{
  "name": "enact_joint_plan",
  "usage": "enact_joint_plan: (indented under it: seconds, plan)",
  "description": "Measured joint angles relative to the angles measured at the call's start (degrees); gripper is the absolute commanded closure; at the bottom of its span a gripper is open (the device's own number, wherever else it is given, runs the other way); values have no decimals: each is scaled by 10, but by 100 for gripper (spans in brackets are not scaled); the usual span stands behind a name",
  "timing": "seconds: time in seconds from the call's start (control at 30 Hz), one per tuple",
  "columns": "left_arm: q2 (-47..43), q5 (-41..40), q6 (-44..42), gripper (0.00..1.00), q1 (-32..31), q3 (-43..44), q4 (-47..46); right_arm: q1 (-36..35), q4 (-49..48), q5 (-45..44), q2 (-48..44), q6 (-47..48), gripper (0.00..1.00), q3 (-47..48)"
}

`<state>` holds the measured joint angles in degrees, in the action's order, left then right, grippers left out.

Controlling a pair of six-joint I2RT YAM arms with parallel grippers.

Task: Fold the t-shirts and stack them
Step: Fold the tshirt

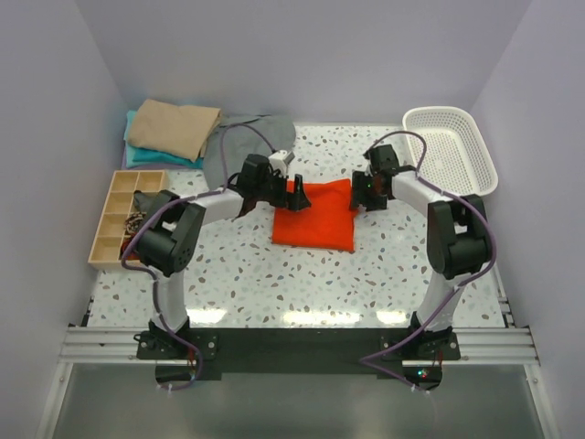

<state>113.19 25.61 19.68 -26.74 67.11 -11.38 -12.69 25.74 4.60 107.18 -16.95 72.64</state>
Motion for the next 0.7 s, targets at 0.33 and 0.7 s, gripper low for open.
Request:
enact_joint_plan:
  seconds: [0.33,0.7]
  plan:
    - [-150,-47,-19,0,1,-5,32,5,-14,14,-40,6,37,7]
    - [-130,-127,-12,0,2,-147,34,15,-45,72,20,5,35,8]
